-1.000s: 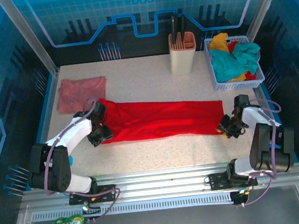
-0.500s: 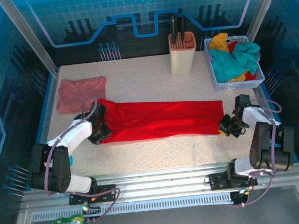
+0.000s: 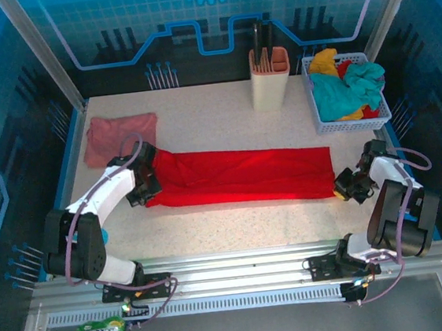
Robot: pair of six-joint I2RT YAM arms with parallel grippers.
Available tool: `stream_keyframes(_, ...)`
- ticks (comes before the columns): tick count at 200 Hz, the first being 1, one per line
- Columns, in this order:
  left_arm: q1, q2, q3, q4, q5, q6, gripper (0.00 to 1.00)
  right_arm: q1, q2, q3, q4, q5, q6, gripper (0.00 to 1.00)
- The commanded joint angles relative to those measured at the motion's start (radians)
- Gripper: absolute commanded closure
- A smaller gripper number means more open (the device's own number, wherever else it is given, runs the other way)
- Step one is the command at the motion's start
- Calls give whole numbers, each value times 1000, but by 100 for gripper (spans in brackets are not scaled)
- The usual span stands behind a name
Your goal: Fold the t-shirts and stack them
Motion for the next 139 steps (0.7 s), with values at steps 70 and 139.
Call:
stream_keyframes(70,18,122,7,-168,-49,51,82,-32,4,22,-28,16,-36,92)
stream_keyframes(139,30,13,144,-225,-39,73,46,19,-82,52,-80,6,-35,17)
